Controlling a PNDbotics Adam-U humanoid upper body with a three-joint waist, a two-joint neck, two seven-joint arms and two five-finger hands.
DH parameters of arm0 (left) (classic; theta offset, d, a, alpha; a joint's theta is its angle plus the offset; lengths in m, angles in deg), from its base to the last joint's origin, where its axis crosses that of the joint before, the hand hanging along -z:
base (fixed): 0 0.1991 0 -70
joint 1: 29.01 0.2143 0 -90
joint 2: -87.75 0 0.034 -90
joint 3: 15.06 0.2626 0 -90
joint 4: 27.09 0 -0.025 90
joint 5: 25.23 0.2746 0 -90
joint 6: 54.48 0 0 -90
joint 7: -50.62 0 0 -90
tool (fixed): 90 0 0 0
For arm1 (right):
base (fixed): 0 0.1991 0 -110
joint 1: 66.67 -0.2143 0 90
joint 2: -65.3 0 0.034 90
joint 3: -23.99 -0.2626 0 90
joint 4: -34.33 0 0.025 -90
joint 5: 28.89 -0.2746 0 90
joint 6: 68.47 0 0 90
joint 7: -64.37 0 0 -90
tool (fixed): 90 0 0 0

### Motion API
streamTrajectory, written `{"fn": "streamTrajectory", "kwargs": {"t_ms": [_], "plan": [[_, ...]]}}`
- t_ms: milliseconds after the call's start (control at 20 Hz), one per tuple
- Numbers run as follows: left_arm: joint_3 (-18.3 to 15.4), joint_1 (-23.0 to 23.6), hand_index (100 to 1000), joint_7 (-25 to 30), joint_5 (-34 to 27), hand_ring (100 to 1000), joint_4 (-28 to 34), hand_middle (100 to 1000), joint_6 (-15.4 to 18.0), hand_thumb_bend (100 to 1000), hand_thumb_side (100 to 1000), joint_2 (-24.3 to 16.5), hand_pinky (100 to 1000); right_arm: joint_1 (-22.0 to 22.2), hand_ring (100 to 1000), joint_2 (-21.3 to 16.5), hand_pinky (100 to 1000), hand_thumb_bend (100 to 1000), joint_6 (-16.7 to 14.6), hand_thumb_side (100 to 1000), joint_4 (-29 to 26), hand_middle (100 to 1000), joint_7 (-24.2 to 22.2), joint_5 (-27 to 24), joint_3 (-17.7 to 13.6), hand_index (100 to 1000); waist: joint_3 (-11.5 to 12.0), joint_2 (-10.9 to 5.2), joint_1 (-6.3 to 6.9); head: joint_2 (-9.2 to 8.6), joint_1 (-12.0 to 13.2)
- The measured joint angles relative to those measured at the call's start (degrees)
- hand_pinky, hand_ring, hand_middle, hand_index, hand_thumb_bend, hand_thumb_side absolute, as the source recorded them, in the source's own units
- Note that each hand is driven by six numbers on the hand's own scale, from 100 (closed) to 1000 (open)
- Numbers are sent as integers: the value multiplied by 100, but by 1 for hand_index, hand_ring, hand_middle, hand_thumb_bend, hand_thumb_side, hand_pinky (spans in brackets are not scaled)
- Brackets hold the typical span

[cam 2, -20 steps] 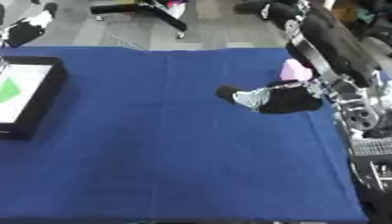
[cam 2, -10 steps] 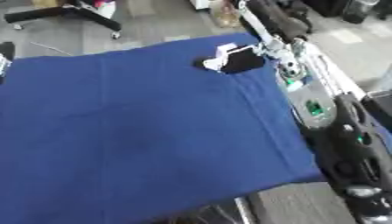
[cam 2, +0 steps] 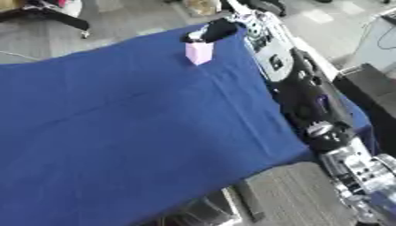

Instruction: Pick up the objects with one hand, pass them to the other hand, and then place them into the box on the other side of the table.

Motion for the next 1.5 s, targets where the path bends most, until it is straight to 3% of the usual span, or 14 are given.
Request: {"fn": "streamTrajectory", "kwargs": {"t_ms": [150,250,450,650,900,1200,1500], "plan": [[-1,78,849,226,-274,701,426,690,-229,450,691,145,997,-140,1000,45,829,785,267,334,436,956,231,-114,-96,876,150,34,19,0,-216],[-15,127,848,403,-742,702,729,690,-414,449,692,190,997,-451,1000,104,826,786,362,331,1247,954,530,-240,-96,874,264,44,21,0,-364],[-191,140,847,773,-1822,701,1039,689,-647,446,696,184,997,-958,1000,205,825,788,-265,323,3330,953,1422,-630,-14,872,422,64,21,0,-620],[-291,141,847,958,-2220,700,1085,690,-690,443,702,183,997,-1048,1000,211,821,786,-769,322,4357,946,1921,-875,10,869,483,85,22,0,-776],[-323,142,848,1000,-2331,700,1086,691,-701,439,707,183,996,-1087,1000,216,814,784,-996,330,4696,936,2175,-980,26,862,510,87,18,0,-873],[-323,142,848,1011,-2332,699,1086,690,-711,432,718,183,996,-1104,1000,212,800,767,-1032,350,4749,915,2520,-1050,18,849,585,110,46,0,-950],[-323,144,848,1010,-2319,698,1086,689,-713,425,727,185,998,-1103,975,195,765,740,-933,380,4749,885,3578,-1285,-78,829,695,177,84,0,-1031]]}}
